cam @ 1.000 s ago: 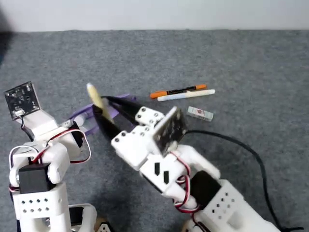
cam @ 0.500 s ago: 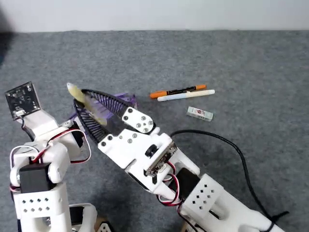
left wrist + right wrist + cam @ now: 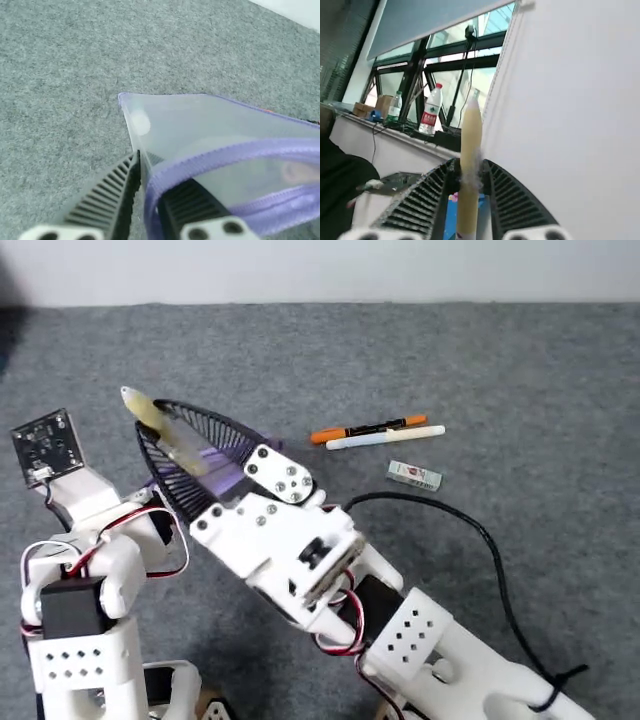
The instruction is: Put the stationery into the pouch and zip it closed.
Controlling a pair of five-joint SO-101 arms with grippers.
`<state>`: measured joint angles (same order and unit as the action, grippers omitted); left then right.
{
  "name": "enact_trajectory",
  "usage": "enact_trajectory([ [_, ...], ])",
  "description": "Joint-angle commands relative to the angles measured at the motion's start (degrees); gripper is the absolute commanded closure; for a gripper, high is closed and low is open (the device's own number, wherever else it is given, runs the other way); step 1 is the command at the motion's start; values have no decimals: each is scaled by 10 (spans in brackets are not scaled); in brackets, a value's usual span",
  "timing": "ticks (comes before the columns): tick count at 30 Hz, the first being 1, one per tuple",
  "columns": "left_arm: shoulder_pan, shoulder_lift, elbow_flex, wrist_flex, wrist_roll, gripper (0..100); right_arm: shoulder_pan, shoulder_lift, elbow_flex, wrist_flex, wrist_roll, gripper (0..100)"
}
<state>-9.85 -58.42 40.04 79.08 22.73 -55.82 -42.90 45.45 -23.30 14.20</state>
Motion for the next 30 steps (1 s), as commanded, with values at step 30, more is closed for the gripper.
enact_trajectory([
  [30,-2,5,-2,-3,6,988,46,-58,6,327,-70,816],
])
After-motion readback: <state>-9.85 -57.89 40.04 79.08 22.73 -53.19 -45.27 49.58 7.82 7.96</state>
